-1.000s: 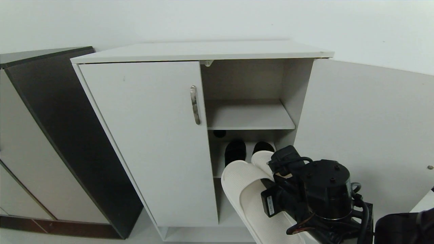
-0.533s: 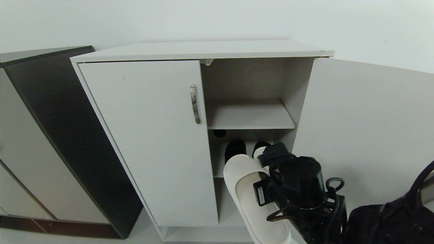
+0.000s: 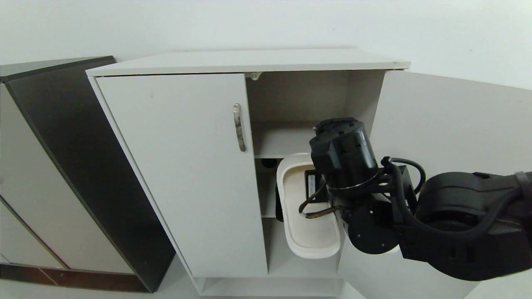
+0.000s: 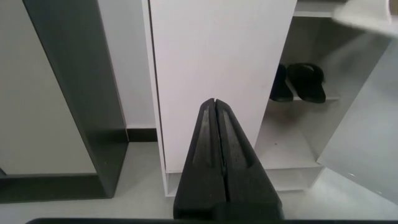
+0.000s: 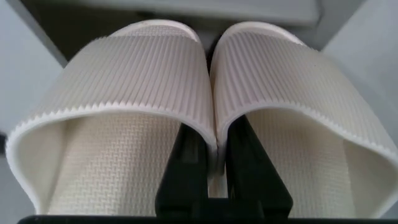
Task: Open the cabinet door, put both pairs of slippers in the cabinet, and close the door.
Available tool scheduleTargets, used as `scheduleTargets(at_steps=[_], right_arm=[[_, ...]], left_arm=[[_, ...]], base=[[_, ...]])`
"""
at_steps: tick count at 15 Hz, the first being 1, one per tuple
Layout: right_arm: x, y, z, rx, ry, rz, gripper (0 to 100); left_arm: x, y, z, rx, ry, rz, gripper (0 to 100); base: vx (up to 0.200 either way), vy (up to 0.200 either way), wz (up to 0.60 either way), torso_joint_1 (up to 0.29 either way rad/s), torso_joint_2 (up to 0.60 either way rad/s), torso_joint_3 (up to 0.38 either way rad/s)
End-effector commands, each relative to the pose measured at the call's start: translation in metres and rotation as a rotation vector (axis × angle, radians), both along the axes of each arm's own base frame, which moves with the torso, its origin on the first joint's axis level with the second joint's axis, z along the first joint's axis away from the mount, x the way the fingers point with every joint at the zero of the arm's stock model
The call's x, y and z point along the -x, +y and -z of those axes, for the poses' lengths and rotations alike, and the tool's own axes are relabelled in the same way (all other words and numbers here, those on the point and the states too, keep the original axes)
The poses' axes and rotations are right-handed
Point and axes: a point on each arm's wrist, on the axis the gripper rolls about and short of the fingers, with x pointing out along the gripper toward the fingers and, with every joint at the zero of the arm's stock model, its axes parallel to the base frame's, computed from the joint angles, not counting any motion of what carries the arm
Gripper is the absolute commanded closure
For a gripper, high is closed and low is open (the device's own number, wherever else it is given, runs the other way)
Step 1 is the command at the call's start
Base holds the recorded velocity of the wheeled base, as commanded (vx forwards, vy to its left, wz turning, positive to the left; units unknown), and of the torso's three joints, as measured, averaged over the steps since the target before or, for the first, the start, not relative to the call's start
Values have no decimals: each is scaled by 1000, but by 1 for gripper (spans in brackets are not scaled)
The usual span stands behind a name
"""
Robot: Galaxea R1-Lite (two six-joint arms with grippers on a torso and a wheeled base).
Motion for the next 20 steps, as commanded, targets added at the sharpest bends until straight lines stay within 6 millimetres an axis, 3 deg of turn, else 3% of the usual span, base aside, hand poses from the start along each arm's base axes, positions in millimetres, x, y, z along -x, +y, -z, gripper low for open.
scheduleTargets(at_steps=[1, 10, 20], right_arm=[[-2, 5, -13, -19, -30, -5, 100], [-9, 13, 1, 4, -19, -2, 100], [-11, 13, 8, 23, -7, 4, 100]], left_arm=[[0, 0, 0, 1, 1, 1, 100], [0, 0, 0, 2, 0, -1, 100], [0, 0, 0, -1, 1, -1, 100]], base=[[0, 0, 0, 0, 0, 0], [0, 0, 0, 0, 0, 0], [180, 0, 0, 1, 2, 2]])
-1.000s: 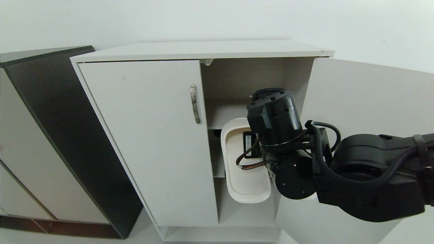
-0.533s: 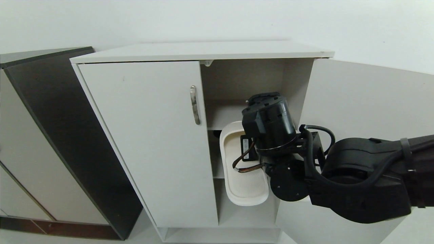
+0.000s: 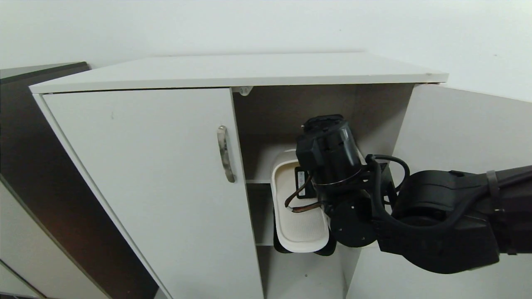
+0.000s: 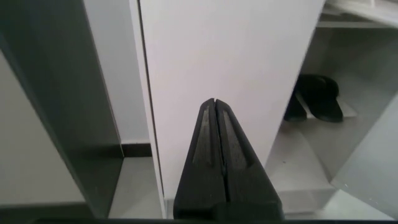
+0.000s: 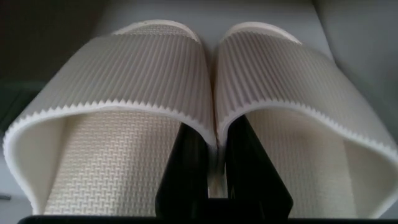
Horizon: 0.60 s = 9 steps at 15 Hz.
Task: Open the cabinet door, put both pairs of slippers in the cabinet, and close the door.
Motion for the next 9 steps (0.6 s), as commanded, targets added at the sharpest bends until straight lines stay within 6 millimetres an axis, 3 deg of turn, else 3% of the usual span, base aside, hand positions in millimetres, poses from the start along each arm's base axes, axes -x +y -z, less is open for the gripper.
scheduleTargets(at_steps=[1, 5, 9], right_arm=[[-1, 0, 5, 12, 8, 2, 100], [-21, 4, 17, -10, -17, 33, 100], [-45, 7, 14, -15, -35, 25, 100]], left_arm=[[0, 0, 0, 1, 1, -1, 100], [0, 0, 0, 1, 1, -1, 100], [0, 0, 0, 1, 1, -1, 100]], base=[[0, 0, 0, 0, 0, 0], [0, 0, 0, 0, 0, 0], [0, 0, 0, 0, 0, 0]])
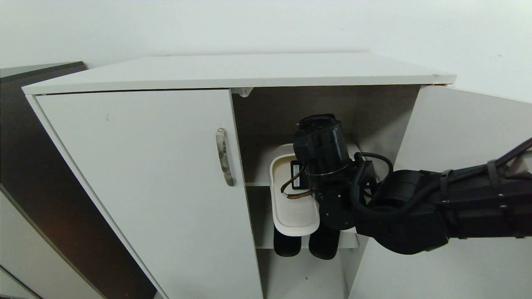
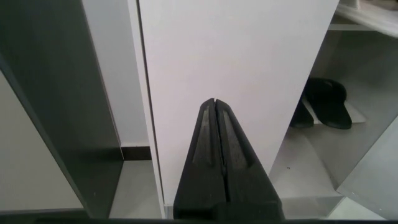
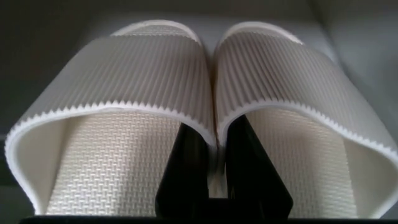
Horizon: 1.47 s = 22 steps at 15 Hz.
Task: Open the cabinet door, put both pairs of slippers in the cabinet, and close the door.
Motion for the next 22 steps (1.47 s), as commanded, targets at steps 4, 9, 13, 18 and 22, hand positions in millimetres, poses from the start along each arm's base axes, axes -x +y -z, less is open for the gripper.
scheduleTargets(at_steps=[4, 9, 13, 18, 22], right_arm=[[-37, 5, -3, 1, -29, 28, 100], [-51, 7, -18, -3, -33, 21, 100], [-66, 6, -25, -2, -32, 46, 100], [-79, 8, -15, 5, -26, 64, 100], [-84, 9, -10, 8, -21, 67, 100]], left_arm=[[0, 0, 0, 1, 0, 0, 100], [0, 0, 0, 2, 0, 0, 100], [0, 0, 0, 2, -1, 0, 100], [0, 0, 0, 4, 0, 0, 100], [0, 0, 0, 4, 0, 0, 100]], base=[[0, 0, 0, 0, 0, 0], [0, 0, 0, 0, 0, 0], [0, 0, 0, 0, 0, 0], [0, 0, 0, 0, 0, 0], [0, 0, 0, 0, 0, 0]])
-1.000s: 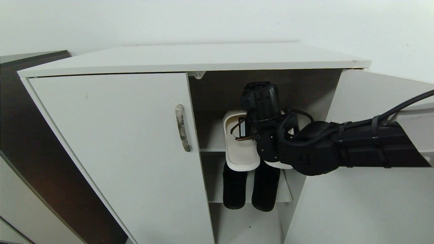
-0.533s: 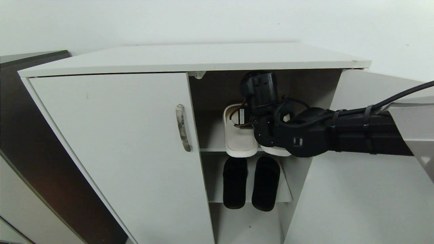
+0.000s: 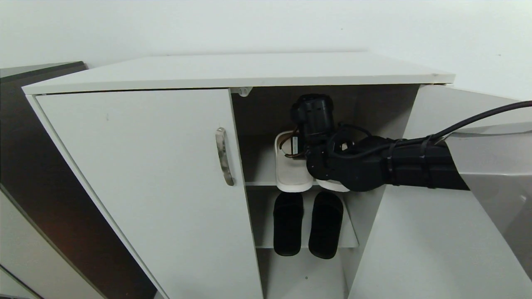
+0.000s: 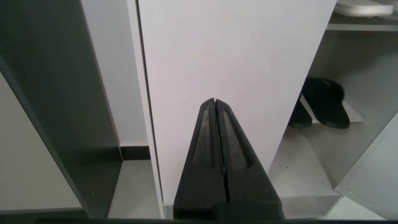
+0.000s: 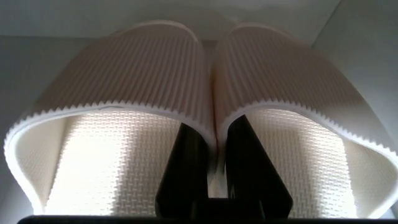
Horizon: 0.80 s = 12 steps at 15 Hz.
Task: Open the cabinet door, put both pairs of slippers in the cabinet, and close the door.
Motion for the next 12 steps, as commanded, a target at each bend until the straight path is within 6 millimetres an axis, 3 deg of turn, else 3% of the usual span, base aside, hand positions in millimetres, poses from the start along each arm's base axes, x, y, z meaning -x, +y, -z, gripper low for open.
scheduleTargets(at_steps=[1, 6, 7, 12], right_arm=[[-2, 2, 6, 7, 8, 1, 100], [-4, 3, 9, 11, 13, 3, 100], [-4, 3, 9, 11, 13, 3, 0], [-2, 4, 14, 18, 25, 0, 0]], left_arm=[[0, 0, 0, 0, 1, 0, 100], [0, 0, 0, 0, 1, 0, 100], [0, 0, 0, 0, 1, 0, 100], [0, 0, 0, 0, 1, 0, 100]], base=[[0, 0, 0, 0, 0, 0], [0, 0, 0, 0, 0, 0], [0, 0, 0, 0, 0, 0], [0, 0, 0, 0, 0, 0]])
